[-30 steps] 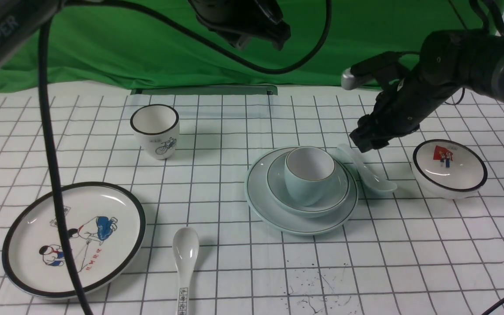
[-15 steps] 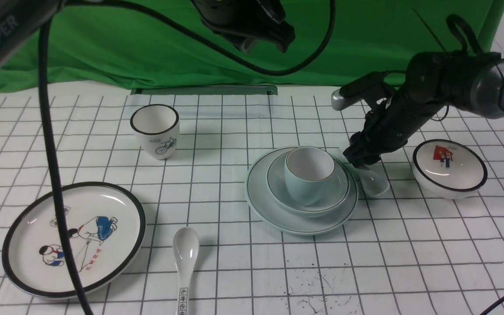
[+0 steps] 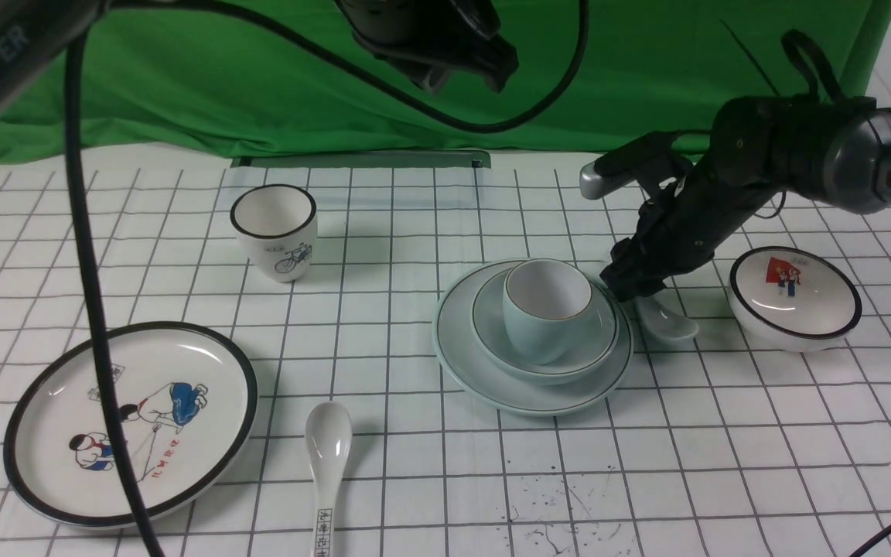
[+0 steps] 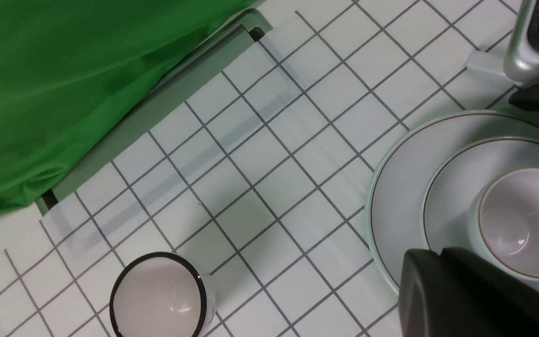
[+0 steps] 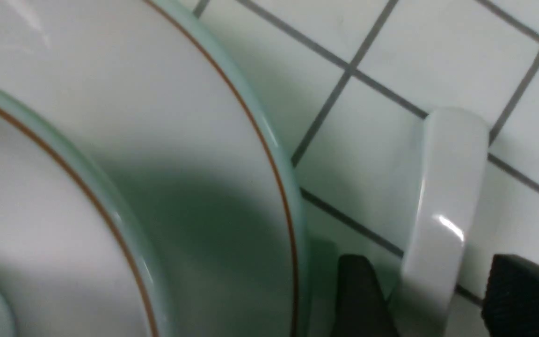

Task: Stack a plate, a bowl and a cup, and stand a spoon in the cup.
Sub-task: Use the right arm to grab a blue soup spoon

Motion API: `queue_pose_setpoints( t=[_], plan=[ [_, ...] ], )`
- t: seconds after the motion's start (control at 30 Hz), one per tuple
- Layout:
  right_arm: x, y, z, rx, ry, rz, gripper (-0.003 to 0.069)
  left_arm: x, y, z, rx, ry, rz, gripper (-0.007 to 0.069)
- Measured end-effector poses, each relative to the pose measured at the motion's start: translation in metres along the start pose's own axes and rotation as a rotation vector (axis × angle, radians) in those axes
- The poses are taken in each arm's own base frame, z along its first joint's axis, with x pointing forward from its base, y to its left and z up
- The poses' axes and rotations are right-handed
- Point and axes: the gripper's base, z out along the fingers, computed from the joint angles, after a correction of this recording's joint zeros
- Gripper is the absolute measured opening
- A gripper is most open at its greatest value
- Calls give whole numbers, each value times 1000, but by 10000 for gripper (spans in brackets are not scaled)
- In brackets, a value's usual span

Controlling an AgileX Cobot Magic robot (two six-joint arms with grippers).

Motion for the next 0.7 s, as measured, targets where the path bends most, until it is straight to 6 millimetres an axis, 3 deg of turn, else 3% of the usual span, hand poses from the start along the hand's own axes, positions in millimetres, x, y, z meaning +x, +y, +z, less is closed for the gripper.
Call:
queue_pose_setpoints(
  t=[0.13, 0.27, 0.37, 0.5, 0.63, 0.67, 0.7],
  plan=[
    [1, 1, 4, -9, 3, 9, 360, 0, 1, 0, 0, 0, -2, -31],
    [0, 1, 4, -10, -1, 15, 174, 0, 1, 0, 0, 0, -2, -31],
    [1, -2, 1, -3, -4, 26, 180, 0, 1, 0, 0, 0, -2, -31],
    [-3, -8, -21, 17, -36, 46, 180, 0, 1, 0, 0, 0, -2, -31],
    [-8, -11, -58, 37, -86, 73, 180, 0, 1, 0, 0, 0, -2, -31],
    [-9, -9, -77, 33, -96, 94, 180, 0, 1, 0, 0, 0, -2, -31],
    [-9, -8, -79, 33, -96, 93, 180, 0, 1, 0, 0, 0, -2, -31]
  ],
)
